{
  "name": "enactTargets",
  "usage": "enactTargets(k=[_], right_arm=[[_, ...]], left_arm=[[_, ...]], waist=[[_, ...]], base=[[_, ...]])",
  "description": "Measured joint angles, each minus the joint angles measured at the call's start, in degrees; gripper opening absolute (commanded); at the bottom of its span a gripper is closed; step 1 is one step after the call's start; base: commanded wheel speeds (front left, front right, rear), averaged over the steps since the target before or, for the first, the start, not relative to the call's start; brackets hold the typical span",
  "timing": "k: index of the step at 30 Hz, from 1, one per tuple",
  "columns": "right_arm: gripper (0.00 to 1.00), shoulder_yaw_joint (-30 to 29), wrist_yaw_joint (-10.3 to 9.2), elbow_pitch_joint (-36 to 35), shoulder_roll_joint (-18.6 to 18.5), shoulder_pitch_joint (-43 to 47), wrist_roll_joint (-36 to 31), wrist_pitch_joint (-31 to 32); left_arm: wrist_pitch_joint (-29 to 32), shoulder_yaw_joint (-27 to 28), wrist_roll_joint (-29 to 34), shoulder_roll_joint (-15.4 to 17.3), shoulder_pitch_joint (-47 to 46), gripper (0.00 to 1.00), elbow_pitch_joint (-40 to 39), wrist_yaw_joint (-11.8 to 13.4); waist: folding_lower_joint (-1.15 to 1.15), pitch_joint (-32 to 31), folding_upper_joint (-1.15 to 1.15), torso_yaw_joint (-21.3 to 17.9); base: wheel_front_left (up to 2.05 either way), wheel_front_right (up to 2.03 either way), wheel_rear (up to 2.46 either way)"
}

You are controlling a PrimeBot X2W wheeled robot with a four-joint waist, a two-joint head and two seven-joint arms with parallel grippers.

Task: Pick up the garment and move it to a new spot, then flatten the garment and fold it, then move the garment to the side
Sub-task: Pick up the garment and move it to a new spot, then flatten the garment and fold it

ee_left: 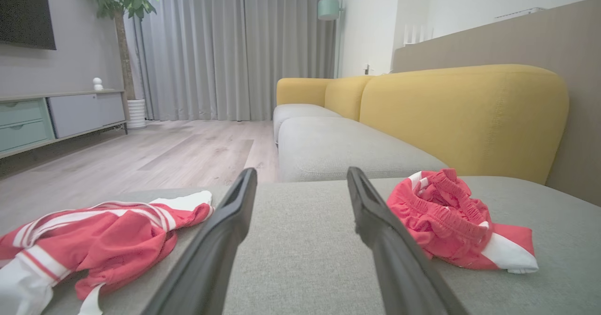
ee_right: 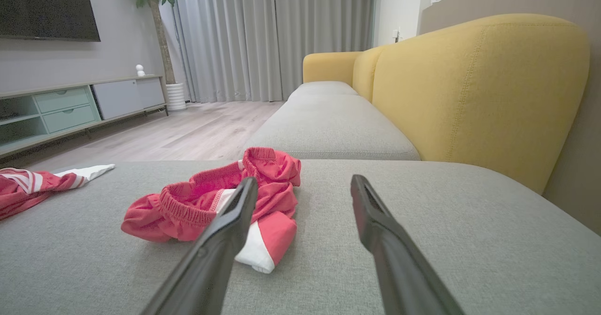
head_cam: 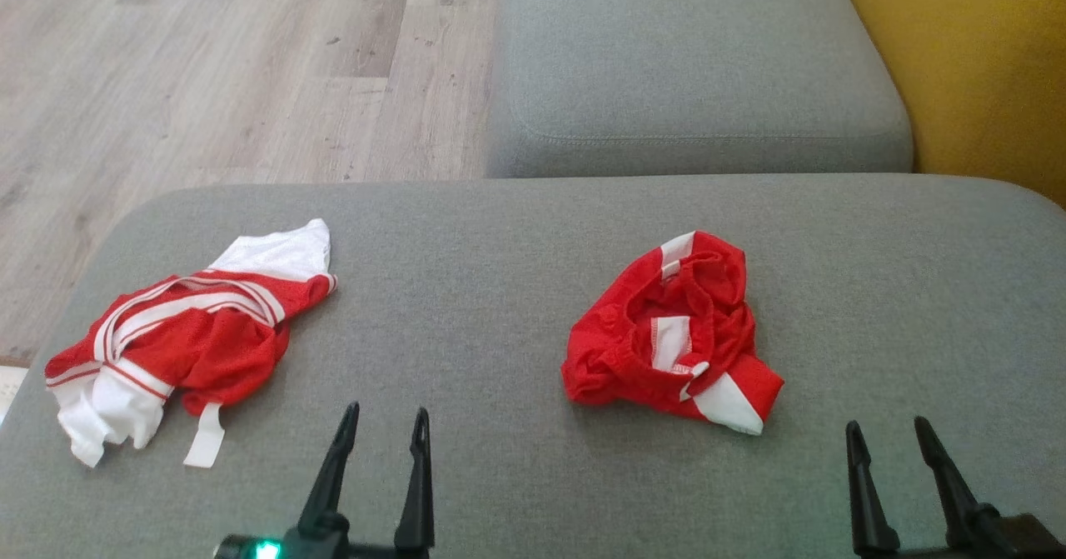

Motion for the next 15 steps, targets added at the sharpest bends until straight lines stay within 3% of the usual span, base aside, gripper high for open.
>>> enactTargets(k=[7,15], right_arm=[[1.0,1.7,0.0,0.8,0.07,1.08,0.1,0.0],[1.0,1.86,0.0,1.2,0.07,1.08,0.89,0.0]], left_arm=[[0.0,3.19,3.67,-2.34,3.09,1.0,-0.36,-3.76],[0.0,5.67,5.69,-3.86,3.16,1.0,0.26,-6.08]], waist=[[0.01,-0.45,0.0,-0.07],[0.01,-0.5,0.0,-0.22]], base=[[0.0,0.0,0.0],[0.0,0.0,0.0]])
